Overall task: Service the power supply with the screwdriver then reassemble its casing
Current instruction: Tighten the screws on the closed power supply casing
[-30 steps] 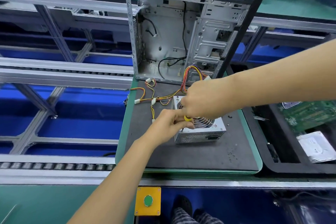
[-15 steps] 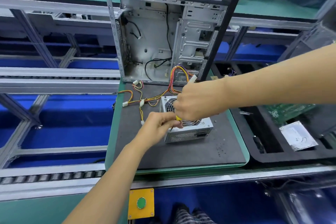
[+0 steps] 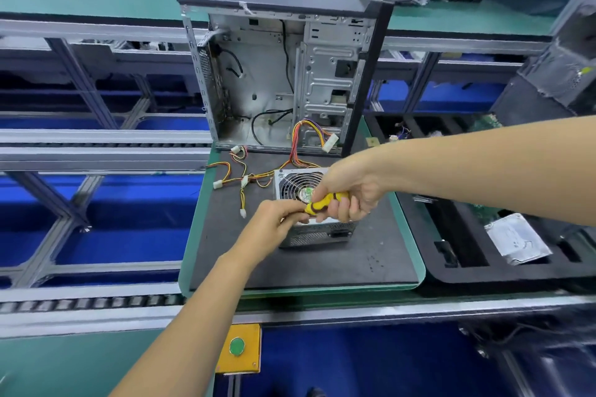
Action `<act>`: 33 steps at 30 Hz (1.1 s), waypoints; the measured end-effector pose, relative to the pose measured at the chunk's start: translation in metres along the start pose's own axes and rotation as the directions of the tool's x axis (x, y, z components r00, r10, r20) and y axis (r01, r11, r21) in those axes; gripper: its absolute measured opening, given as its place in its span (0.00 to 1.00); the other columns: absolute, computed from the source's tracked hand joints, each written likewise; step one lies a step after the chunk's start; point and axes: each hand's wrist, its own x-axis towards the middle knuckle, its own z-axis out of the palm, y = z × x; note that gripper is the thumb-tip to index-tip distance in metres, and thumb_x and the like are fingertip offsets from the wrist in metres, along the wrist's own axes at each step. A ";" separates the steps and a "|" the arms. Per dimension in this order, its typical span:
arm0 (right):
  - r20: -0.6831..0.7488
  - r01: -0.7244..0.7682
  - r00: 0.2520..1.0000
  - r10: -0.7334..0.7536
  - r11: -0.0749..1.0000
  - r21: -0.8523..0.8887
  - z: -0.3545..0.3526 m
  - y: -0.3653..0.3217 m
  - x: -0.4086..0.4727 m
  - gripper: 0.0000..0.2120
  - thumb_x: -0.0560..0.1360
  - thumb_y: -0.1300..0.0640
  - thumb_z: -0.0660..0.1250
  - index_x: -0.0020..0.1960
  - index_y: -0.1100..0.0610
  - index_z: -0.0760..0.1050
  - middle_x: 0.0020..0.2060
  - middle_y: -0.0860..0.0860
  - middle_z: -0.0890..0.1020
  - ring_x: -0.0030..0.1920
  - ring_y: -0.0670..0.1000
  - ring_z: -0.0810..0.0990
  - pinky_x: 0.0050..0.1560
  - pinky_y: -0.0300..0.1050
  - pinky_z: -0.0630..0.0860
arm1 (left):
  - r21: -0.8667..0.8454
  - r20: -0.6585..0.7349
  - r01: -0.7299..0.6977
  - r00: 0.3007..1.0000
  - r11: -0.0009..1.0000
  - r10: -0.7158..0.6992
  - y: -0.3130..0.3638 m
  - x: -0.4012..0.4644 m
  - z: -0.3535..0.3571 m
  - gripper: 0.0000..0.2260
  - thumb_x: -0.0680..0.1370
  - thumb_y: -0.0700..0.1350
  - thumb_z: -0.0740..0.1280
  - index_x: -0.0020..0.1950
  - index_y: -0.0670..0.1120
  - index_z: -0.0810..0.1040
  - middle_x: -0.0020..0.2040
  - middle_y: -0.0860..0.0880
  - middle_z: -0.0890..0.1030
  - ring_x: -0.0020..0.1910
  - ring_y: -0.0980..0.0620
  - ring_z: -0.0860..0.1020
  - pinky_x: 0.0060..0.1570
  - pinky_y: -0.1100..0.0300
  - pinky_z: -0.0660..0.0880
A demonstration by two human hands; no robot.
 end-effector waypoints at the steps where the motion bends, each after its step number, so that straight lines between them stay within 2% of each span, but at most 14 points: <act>1: 0.006 -0.010 1.000 0.010 0.997 0.071 0.000 0.004 -0.002 0.15 0.82 0.53 0.55 0.40 0.56 0.72 0.29 0.48 0.69 0.25 0.44 0.66 0.20 0.33 0.61 | 0.000 -0.020 0.022 1.000 1.000 -0.022 0.002 0.002 0.000 0.06 0.78 0.37 0.68 0.50 0.44 0.83 0.41 0.55 0.83 0.40 0.61 0.78 0.42 0.63 0.73; 3: -0.058 0.057 0.997 -0.053 0.996 0.075 -0.002 0.013 -0.008 0.15 0.81 0.51 0.57 0.42 0.58 0.74 0.28 0.49 0.71 0.21 0.44 0.67 0.18 0.32 0.61 | -0.004 -0.138 0.090 0.986 0.996 -0.089 0.011 0.005 0.000 0.07 0.78 0.39 0.69 0.55 0.45 0.82 0.47 0.55 0.83 0.46 0.59 0.78 0.47 0.61 0.74; 5: -0.251 0.238 0.940 -0.230 0.971 0.000 0.002 0.023 -0.008 0.11 0.80 0.52 0.61 0.43 0.58 0.73 0.30 0.50 0.73 0.25 0.46 0.70 0.20 0.32 0.63 | -0.170 -0.342 0.223 0.900 0.960 -0.270 0.018 0.005 0.001 0.15 0.78 0.39 0.69 0.65 0.43 0.77 0.58 0.52 0.79 0.57 0.58 0.76 0.60 0.63 0.71; 6: -0.339 0.308 0.895 -0.289 0.951 0.003 0.008 0.029 -0.006 0.09 0.79 0.53 0.62 0.43 0.57 0.72 0.31 0.50 0.75 0.27 0.47 0.72 0.22 0.33 0.66 | -0.414 -0.384 0.267 0.816 0.870 -0.433 0.024 0.004 0.000 0.19 0.78 0.39 0.68 0.69 0.41 0.72 0.61 0.48 0.77 0.61 0.55 0.75 0.64 0.62 0.70; 7: -0.392 0.354 0.866 -0.311 0.934 0.041 0.016 0.034 -0.002 0.07 0.79 0.54 0.63 0.44 0.56 0.72 0.33 0.51 0.75 0.30 0.48 0.73 0.25 0.35 0.68 | -0.696 -0.344 0.225 0.729 0.682 -0.592 0.032 0.003 0.000 0.20 0.80 0.41 0.66 0.70 0.38 0.69 0.63 0.44 0.76 0.63 0.51 0.75 0.65 0.59 0.70; 8: -0.417 0.389 0.849 -0.324 0.918 0.081 0.024 0.038 0.002 0.04 0.78 0.55 0.63 0.47 0.56 0.73 0.35 0.51 0.76 0.33 0.49 0.73 0.29 0.36 0.70 | -0.871 -0.239 0.162 0.686 0.464 -0.687 0.038 0.003 0.002 0.19 0.81 0.43 0.64 0.69 0.36 0.68 0.63 0.41 0.77 0.62 0.48 0.76 0.65 0.55 0.72; 9: -0.431 0.407 0.838 -0.333 0.909 0.089 0.035 0.040 0.007 0.05 0.79 0.56 0.62 0.52 0.55 0.74 0.37 0.51 0.76 0.35 0.50 0.73 0.33 0.39 0.71 | -0.947 -0.142 0.114 0.689 0.299 -0.711 0.043 0.003 0.005 0.17 0.82 0.45 0.62 0.66 0.35 0.69 0.62 0.38 0.78 0.61 0.45 0.78 0.63 0.53 0.74; 10: -0.438 0.417 0.826 -0.355 0.908 0.049 0.045 0.039 0.012 0.07 0.79 0.57 0.60 0.56 0.55 0.74 0.38 0.50 0.75 0.37 0.50 0.72 0.35 0.40 0.70 | -0.954 -0.097 0.135 0.704 0.266 -0.704 0.048 0.001 0.008 0.14 0.83 0.44 0.60 0.63 0.36 0.69 0.59 0.37 0.79 0.59 0.43 0.79 0.61 0.52 0.76; 13: -0.518 0.503 0.724 -0.455 0.862 -0.054 0.072 0.037 0.027 0.09 0.80 0.60 0.60 0.59 0.55 0.73 0.41 0.46 0.74 0.44 0.51 0.72 0.37 0.41 0.66 | -0.911 -0.138 0.187 0.702 0.367 -0.698 0.060 -0.007 0.012 0.10 0.83 0.35 0.56 0.61 0.33 0.71 0.53 0.37 0.81 0.54 0.41 0.79 0.54 0.55 0.79; 16: -0.605 0.596 0.604 -0.519 0.798 -0.090 0.081 0.042 0.036 0.10 0.77 0.58 0.66 0.58 0.56 0.75 0.50 0.50 0.80 0.50 0.52 0.76 0.48 0.45 0.72 | -0.913 -0.146 0.207 0.637 0.350 -0.757 0.060 -0.025 0.003 0.09 0.83 0.35 0.57 0.58 0.34 0.73 0.53 0.37 0.81 0.50 0.43 0.81 0.48 0.54 0.82; 21: -0.482 0.598 0.482 -0.731 0.677 -0.429 0.103 0.021 0.040 0.11 0.74 0.48 0.69 0.50 0.54 0.76 0.41 0.50 0.79 0.42 0.51 0.74 0.40 0.47 0.71 | -0.937 -0.173 0.184 0.496 0.298 -0.851 0.053 -0.086 -0.017 0.10 0.83 0.40 0.59 0.54 0.36 0.77 0.49 0.38 0.84 0.50 0.43 0.84 0.45 0.56 0.83; 25: -0.348 0.687 0.522 -0.779 0.626 -0.368 0.148 -0.013 0.050 0.11 0.73 0.50 0.71 0.48 0.56 0.77 0.42 0.52 0.80 0.42 0.52 0.76 0.40 0.47 0.71 | -0.936 -0.208 0.198 0.354 0.290 -0.912 0.040 -0.140 -0.032 0.09 0.83 0.39 0.60 0.48 0.38 0.77 0.41 0.41 0.84 0.40 0.46 0.85 0.47 0.55 0.82; 29: -0.192 0.704 0.604 -0.773 0.631 -0.326 0.201 -0.041 0.073 0.11 0.73 0.52 0.71 0.49 0.58 0.77 0.40 0.52 0.79 0.41 0.52 0.76 0.39 0.45 0.71 | -0.948 -0.217 0.202 0.159 0.247 -0.963 0.012 -0.200 -0.042 0.07 0.81 0.38 0.64 0.44 0.37 0.76 0.37 0.40 0.82 0.31 0.48 0.84 0.33 0.61 0.81; 33: -0.126 0.614 0.717 -0.685 0.707 -0.351 0.226 -0.035 0.105 0.11 0.74 0.51 0.70 0.52 0.57 0.78 0.44 0.52 0.82 0.44 0.51 0.79 0.44 0.44 0.74 | -0.940 -0.184 0.296 -0.025 0.169 -0.983 -0.029 -0.251 -0.042 0.07 0.81 0.36 0.63 0.44 0.36 0.73 0.38 0.38 0.78 0.25 0.47 0.81 0.26 0.61 0.79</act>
